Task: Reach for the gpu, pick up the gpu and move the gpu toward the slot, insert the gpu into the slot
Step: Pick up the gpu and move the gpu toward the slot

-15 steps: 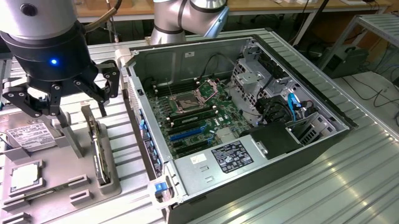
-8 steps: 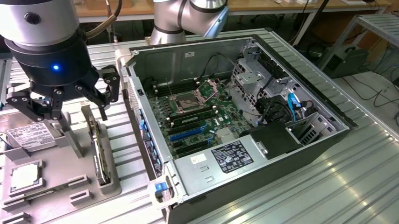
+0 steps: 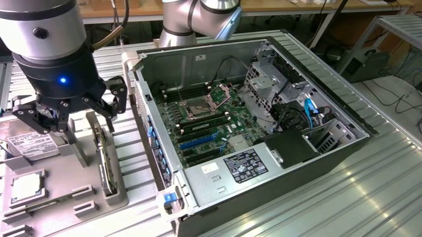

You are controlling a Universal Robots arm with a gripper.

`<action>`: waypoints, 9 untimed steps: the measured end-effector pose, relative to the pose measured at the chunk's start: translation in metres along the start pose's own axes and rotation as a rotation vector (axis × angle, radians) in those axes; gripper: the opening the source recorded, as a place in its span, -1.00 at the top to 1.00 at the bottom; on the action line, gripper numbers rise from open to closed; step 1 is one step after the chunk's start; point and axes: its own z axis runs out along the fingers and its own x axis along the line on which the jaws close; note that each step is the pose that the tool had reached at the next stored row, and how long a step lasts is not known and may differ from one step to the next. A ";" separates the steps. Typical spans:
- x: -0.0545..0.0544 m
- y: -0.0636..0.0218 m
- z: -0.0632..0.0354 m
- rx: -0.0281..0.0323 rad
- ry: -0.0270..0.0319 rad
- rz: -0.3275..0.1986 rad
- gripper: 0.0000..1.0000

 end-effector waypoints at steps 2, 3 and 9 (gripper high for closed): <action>0.000 0.0000 0.0037 -0.0001 -0.0002 0.000 -0.33; 0.000 0.0000 0.0056 -0.0002 -0.0003 0.000 -0.33; 0.000 -0.0001 0.0165 -0.0001 -0.0001 0.000 -0.33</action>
